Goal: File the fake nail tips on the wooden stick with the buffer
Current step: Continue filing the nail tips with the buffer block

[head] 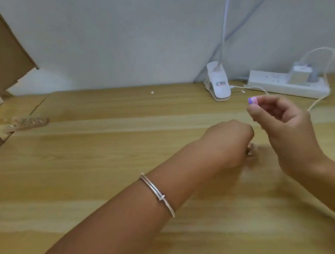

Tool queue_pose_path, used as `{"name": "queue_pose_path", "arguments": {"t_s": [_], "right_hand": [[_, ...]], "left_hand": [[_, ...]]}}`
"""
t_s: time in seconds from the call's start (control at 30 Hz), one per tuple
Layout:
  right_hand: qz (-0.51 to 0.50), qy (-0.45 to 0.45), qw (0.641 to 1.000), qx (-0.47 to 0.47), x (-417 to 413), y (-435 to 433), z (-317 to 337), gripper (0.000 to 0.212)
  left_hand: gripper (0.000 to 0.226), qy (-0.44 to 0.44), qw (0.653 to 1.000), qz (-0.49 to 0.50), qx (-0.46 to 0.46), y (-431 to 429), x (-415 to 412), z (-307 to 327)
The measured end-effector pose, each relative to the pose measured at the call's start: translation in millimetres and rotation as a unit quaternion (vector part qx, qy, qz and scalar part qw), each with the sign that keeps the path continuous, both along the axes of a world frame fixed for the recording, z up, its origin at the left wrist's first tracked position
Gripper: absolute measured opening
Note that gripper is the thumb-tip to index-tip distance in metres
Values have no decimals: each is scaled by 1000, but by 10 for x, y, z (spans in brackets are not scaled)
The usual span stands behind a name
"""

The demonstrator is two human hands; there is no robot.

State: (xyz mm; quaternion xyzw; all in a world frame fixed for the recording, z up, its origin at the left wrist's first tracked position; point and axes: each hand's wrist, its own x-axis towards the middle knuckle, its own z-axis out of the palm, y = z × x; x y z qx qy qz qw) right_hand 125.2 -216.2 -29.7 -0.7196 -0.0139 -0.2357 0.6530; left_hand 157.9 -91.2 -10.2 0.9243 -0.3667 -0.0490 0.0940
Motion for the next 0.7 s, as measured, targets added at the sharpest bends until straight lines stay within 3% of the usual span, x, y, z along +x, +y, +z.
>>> {"name": "queue_pose_path", "arguments": {"t_s": [0.1, 0.27, 0.37, 0.5, 0.7], "right_hand": [[-4, -30, 999, -13, -121, -247, 198, 6], [5, -31, 995, -92, -492, -527, 197, 5], [6, -21, 985, -173, -721, -640, 106, 8], [30, -8, 978, -208, -869, -619, 5, 10], [26, -67, 944, -321, -1012, -619, -42, 13]], "left_hand": [[22, 25, 998, 8, -51, -349, -205, 8], [81, 80, 986, 44, -138, -52, -334, -129], [56, 104, 967, 112, -203, 433, -337, -247], [19, 188, 905, 153, -350, 560, -434, -359], [8, 165, 905, 156, -359, 210, -488, -378]]}}
